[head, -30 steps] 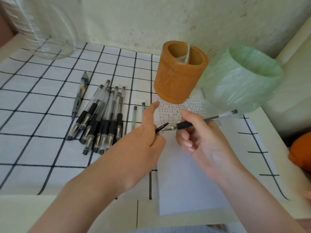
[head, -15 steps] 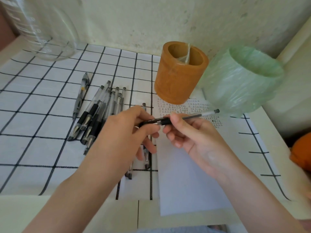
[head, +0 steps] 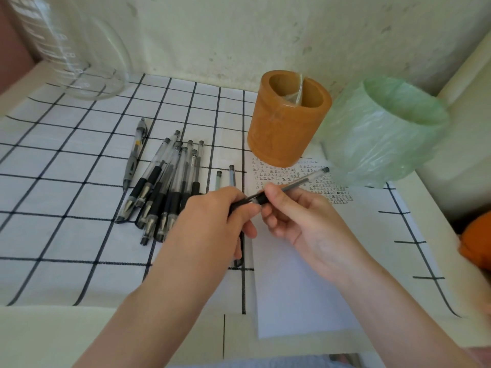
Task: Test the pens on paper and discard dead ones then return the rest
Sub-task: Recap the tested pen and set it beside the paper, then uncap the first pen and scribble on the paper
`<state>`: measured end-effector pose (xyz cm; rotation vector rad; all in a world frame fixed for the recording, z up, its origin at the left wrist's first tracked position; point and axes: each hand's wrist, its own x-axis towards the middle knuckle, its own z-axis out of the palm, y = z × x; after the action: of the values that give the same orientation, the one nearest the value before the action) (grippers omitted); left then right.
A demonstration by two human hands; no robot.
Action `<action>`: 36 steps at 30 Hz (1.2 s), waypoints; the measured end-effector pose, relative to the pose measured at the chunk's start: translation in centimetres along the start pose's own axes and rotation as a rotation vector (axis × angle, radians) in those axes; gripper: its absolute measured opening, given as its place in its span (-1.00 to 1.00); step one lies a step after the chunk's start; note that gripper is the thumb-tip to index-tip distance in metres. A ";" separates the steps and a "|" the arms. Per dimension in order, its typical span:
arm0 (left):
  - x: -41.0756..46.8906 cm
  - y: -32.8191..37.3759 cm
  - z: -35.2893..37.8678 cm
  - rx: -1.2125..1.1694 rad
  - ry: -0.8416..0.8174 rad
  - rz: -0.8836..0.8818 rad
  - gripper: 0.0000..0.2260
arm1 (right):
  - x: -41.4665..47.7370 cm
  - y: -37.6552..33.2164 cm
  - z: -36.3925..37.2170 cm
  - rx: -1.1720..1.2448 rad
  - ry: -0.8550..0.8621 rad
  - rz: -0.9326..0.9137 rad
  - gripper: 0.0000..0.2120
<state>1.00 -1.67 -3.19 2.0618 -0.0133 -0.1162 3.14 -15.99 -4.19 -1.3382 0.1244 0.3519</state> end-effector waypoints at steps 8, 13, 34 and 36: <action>-0.2 0.0 -0.5 0.589 0.142 -0.056 -0.70 | 1.7 -1.8 -2.0 0.018 0.204 0.052 -0.52; -0.5 0.4 -0.5 0.694 0.055 -0.147 -0.57 | 1.8 -2.1 -2.9 -0.039 0.166 0.074 -0.60; -0.1 1.2 -1.3 0.550 0.250 -0.045 -0.76 | 1.3 -0.4 -0.5 -0.164 0.035 0.043 -0.69; 0.0 1.2 -1.3 0.451 0.230 0.035 -0.77 | 1.1 -0.2 0.3 -0.166 -0.034 0.036 -0.60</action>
<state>1.12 -1.12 -1.51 2.5127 0.0724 0.1609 4.21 -15.55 -4.27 -1.4948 0.0924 0.4228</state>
